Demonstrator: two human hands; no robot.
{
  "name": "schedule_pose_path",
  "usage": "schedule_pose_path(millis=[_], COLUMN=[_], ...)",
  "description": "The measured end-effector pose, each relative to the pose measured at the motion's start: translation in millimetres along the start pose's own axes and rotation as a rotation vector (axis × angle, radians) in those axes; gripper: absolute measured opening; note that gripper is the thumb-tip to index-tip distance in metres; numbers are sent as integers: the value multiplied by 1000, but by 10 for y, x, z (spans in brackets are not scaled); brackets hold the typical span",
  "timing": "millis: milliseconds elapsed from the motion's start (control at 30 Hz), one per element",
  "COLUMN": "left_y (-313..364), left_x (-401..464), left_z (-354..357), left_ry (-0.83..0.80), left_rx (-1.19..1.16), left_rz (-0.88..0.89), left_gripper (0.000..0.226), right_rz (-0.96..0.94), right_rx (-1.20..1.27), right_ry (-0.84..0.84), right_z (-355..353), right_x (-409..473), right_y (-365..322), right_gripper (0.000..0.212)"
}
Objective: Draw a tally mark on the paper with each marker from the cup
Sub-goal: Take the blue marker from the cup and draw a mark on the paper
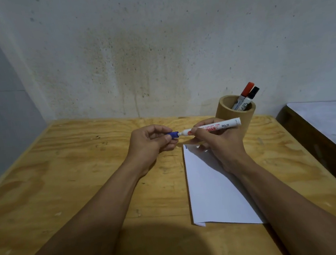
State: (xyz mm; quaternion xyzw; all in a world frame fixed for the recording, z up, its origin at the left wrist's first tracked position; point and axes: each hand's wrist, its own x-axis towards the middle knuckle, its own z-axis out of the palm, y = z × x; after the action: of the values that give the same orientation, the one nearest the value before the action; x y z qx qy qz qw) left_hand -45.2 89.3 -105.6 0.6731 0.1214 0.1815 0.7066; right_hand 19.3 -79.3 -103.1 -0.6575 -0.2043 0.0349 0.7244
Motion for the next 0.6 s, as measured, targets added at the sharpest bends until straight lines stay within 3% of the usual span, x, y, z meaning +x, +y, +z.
schedule_pose_path(millis=[267,467,600], left_y=[77,248,354], left_x=[-64,-111,-148], left_z=[40,240,515], left_ry=[-24,75,75], left_rx=[9,-55,223], left_rz=[-5,92,229], left_gripper=[13,18,37], right_rz=[-39,-54,-132], right_rx=[-1,-44,-185], right_ry=[-40,-56,24], right_z=[3,-20,-394], right_x=[-25,-35,88], right_y=[-63,-293,-739], right_gripper=[21,9,25])
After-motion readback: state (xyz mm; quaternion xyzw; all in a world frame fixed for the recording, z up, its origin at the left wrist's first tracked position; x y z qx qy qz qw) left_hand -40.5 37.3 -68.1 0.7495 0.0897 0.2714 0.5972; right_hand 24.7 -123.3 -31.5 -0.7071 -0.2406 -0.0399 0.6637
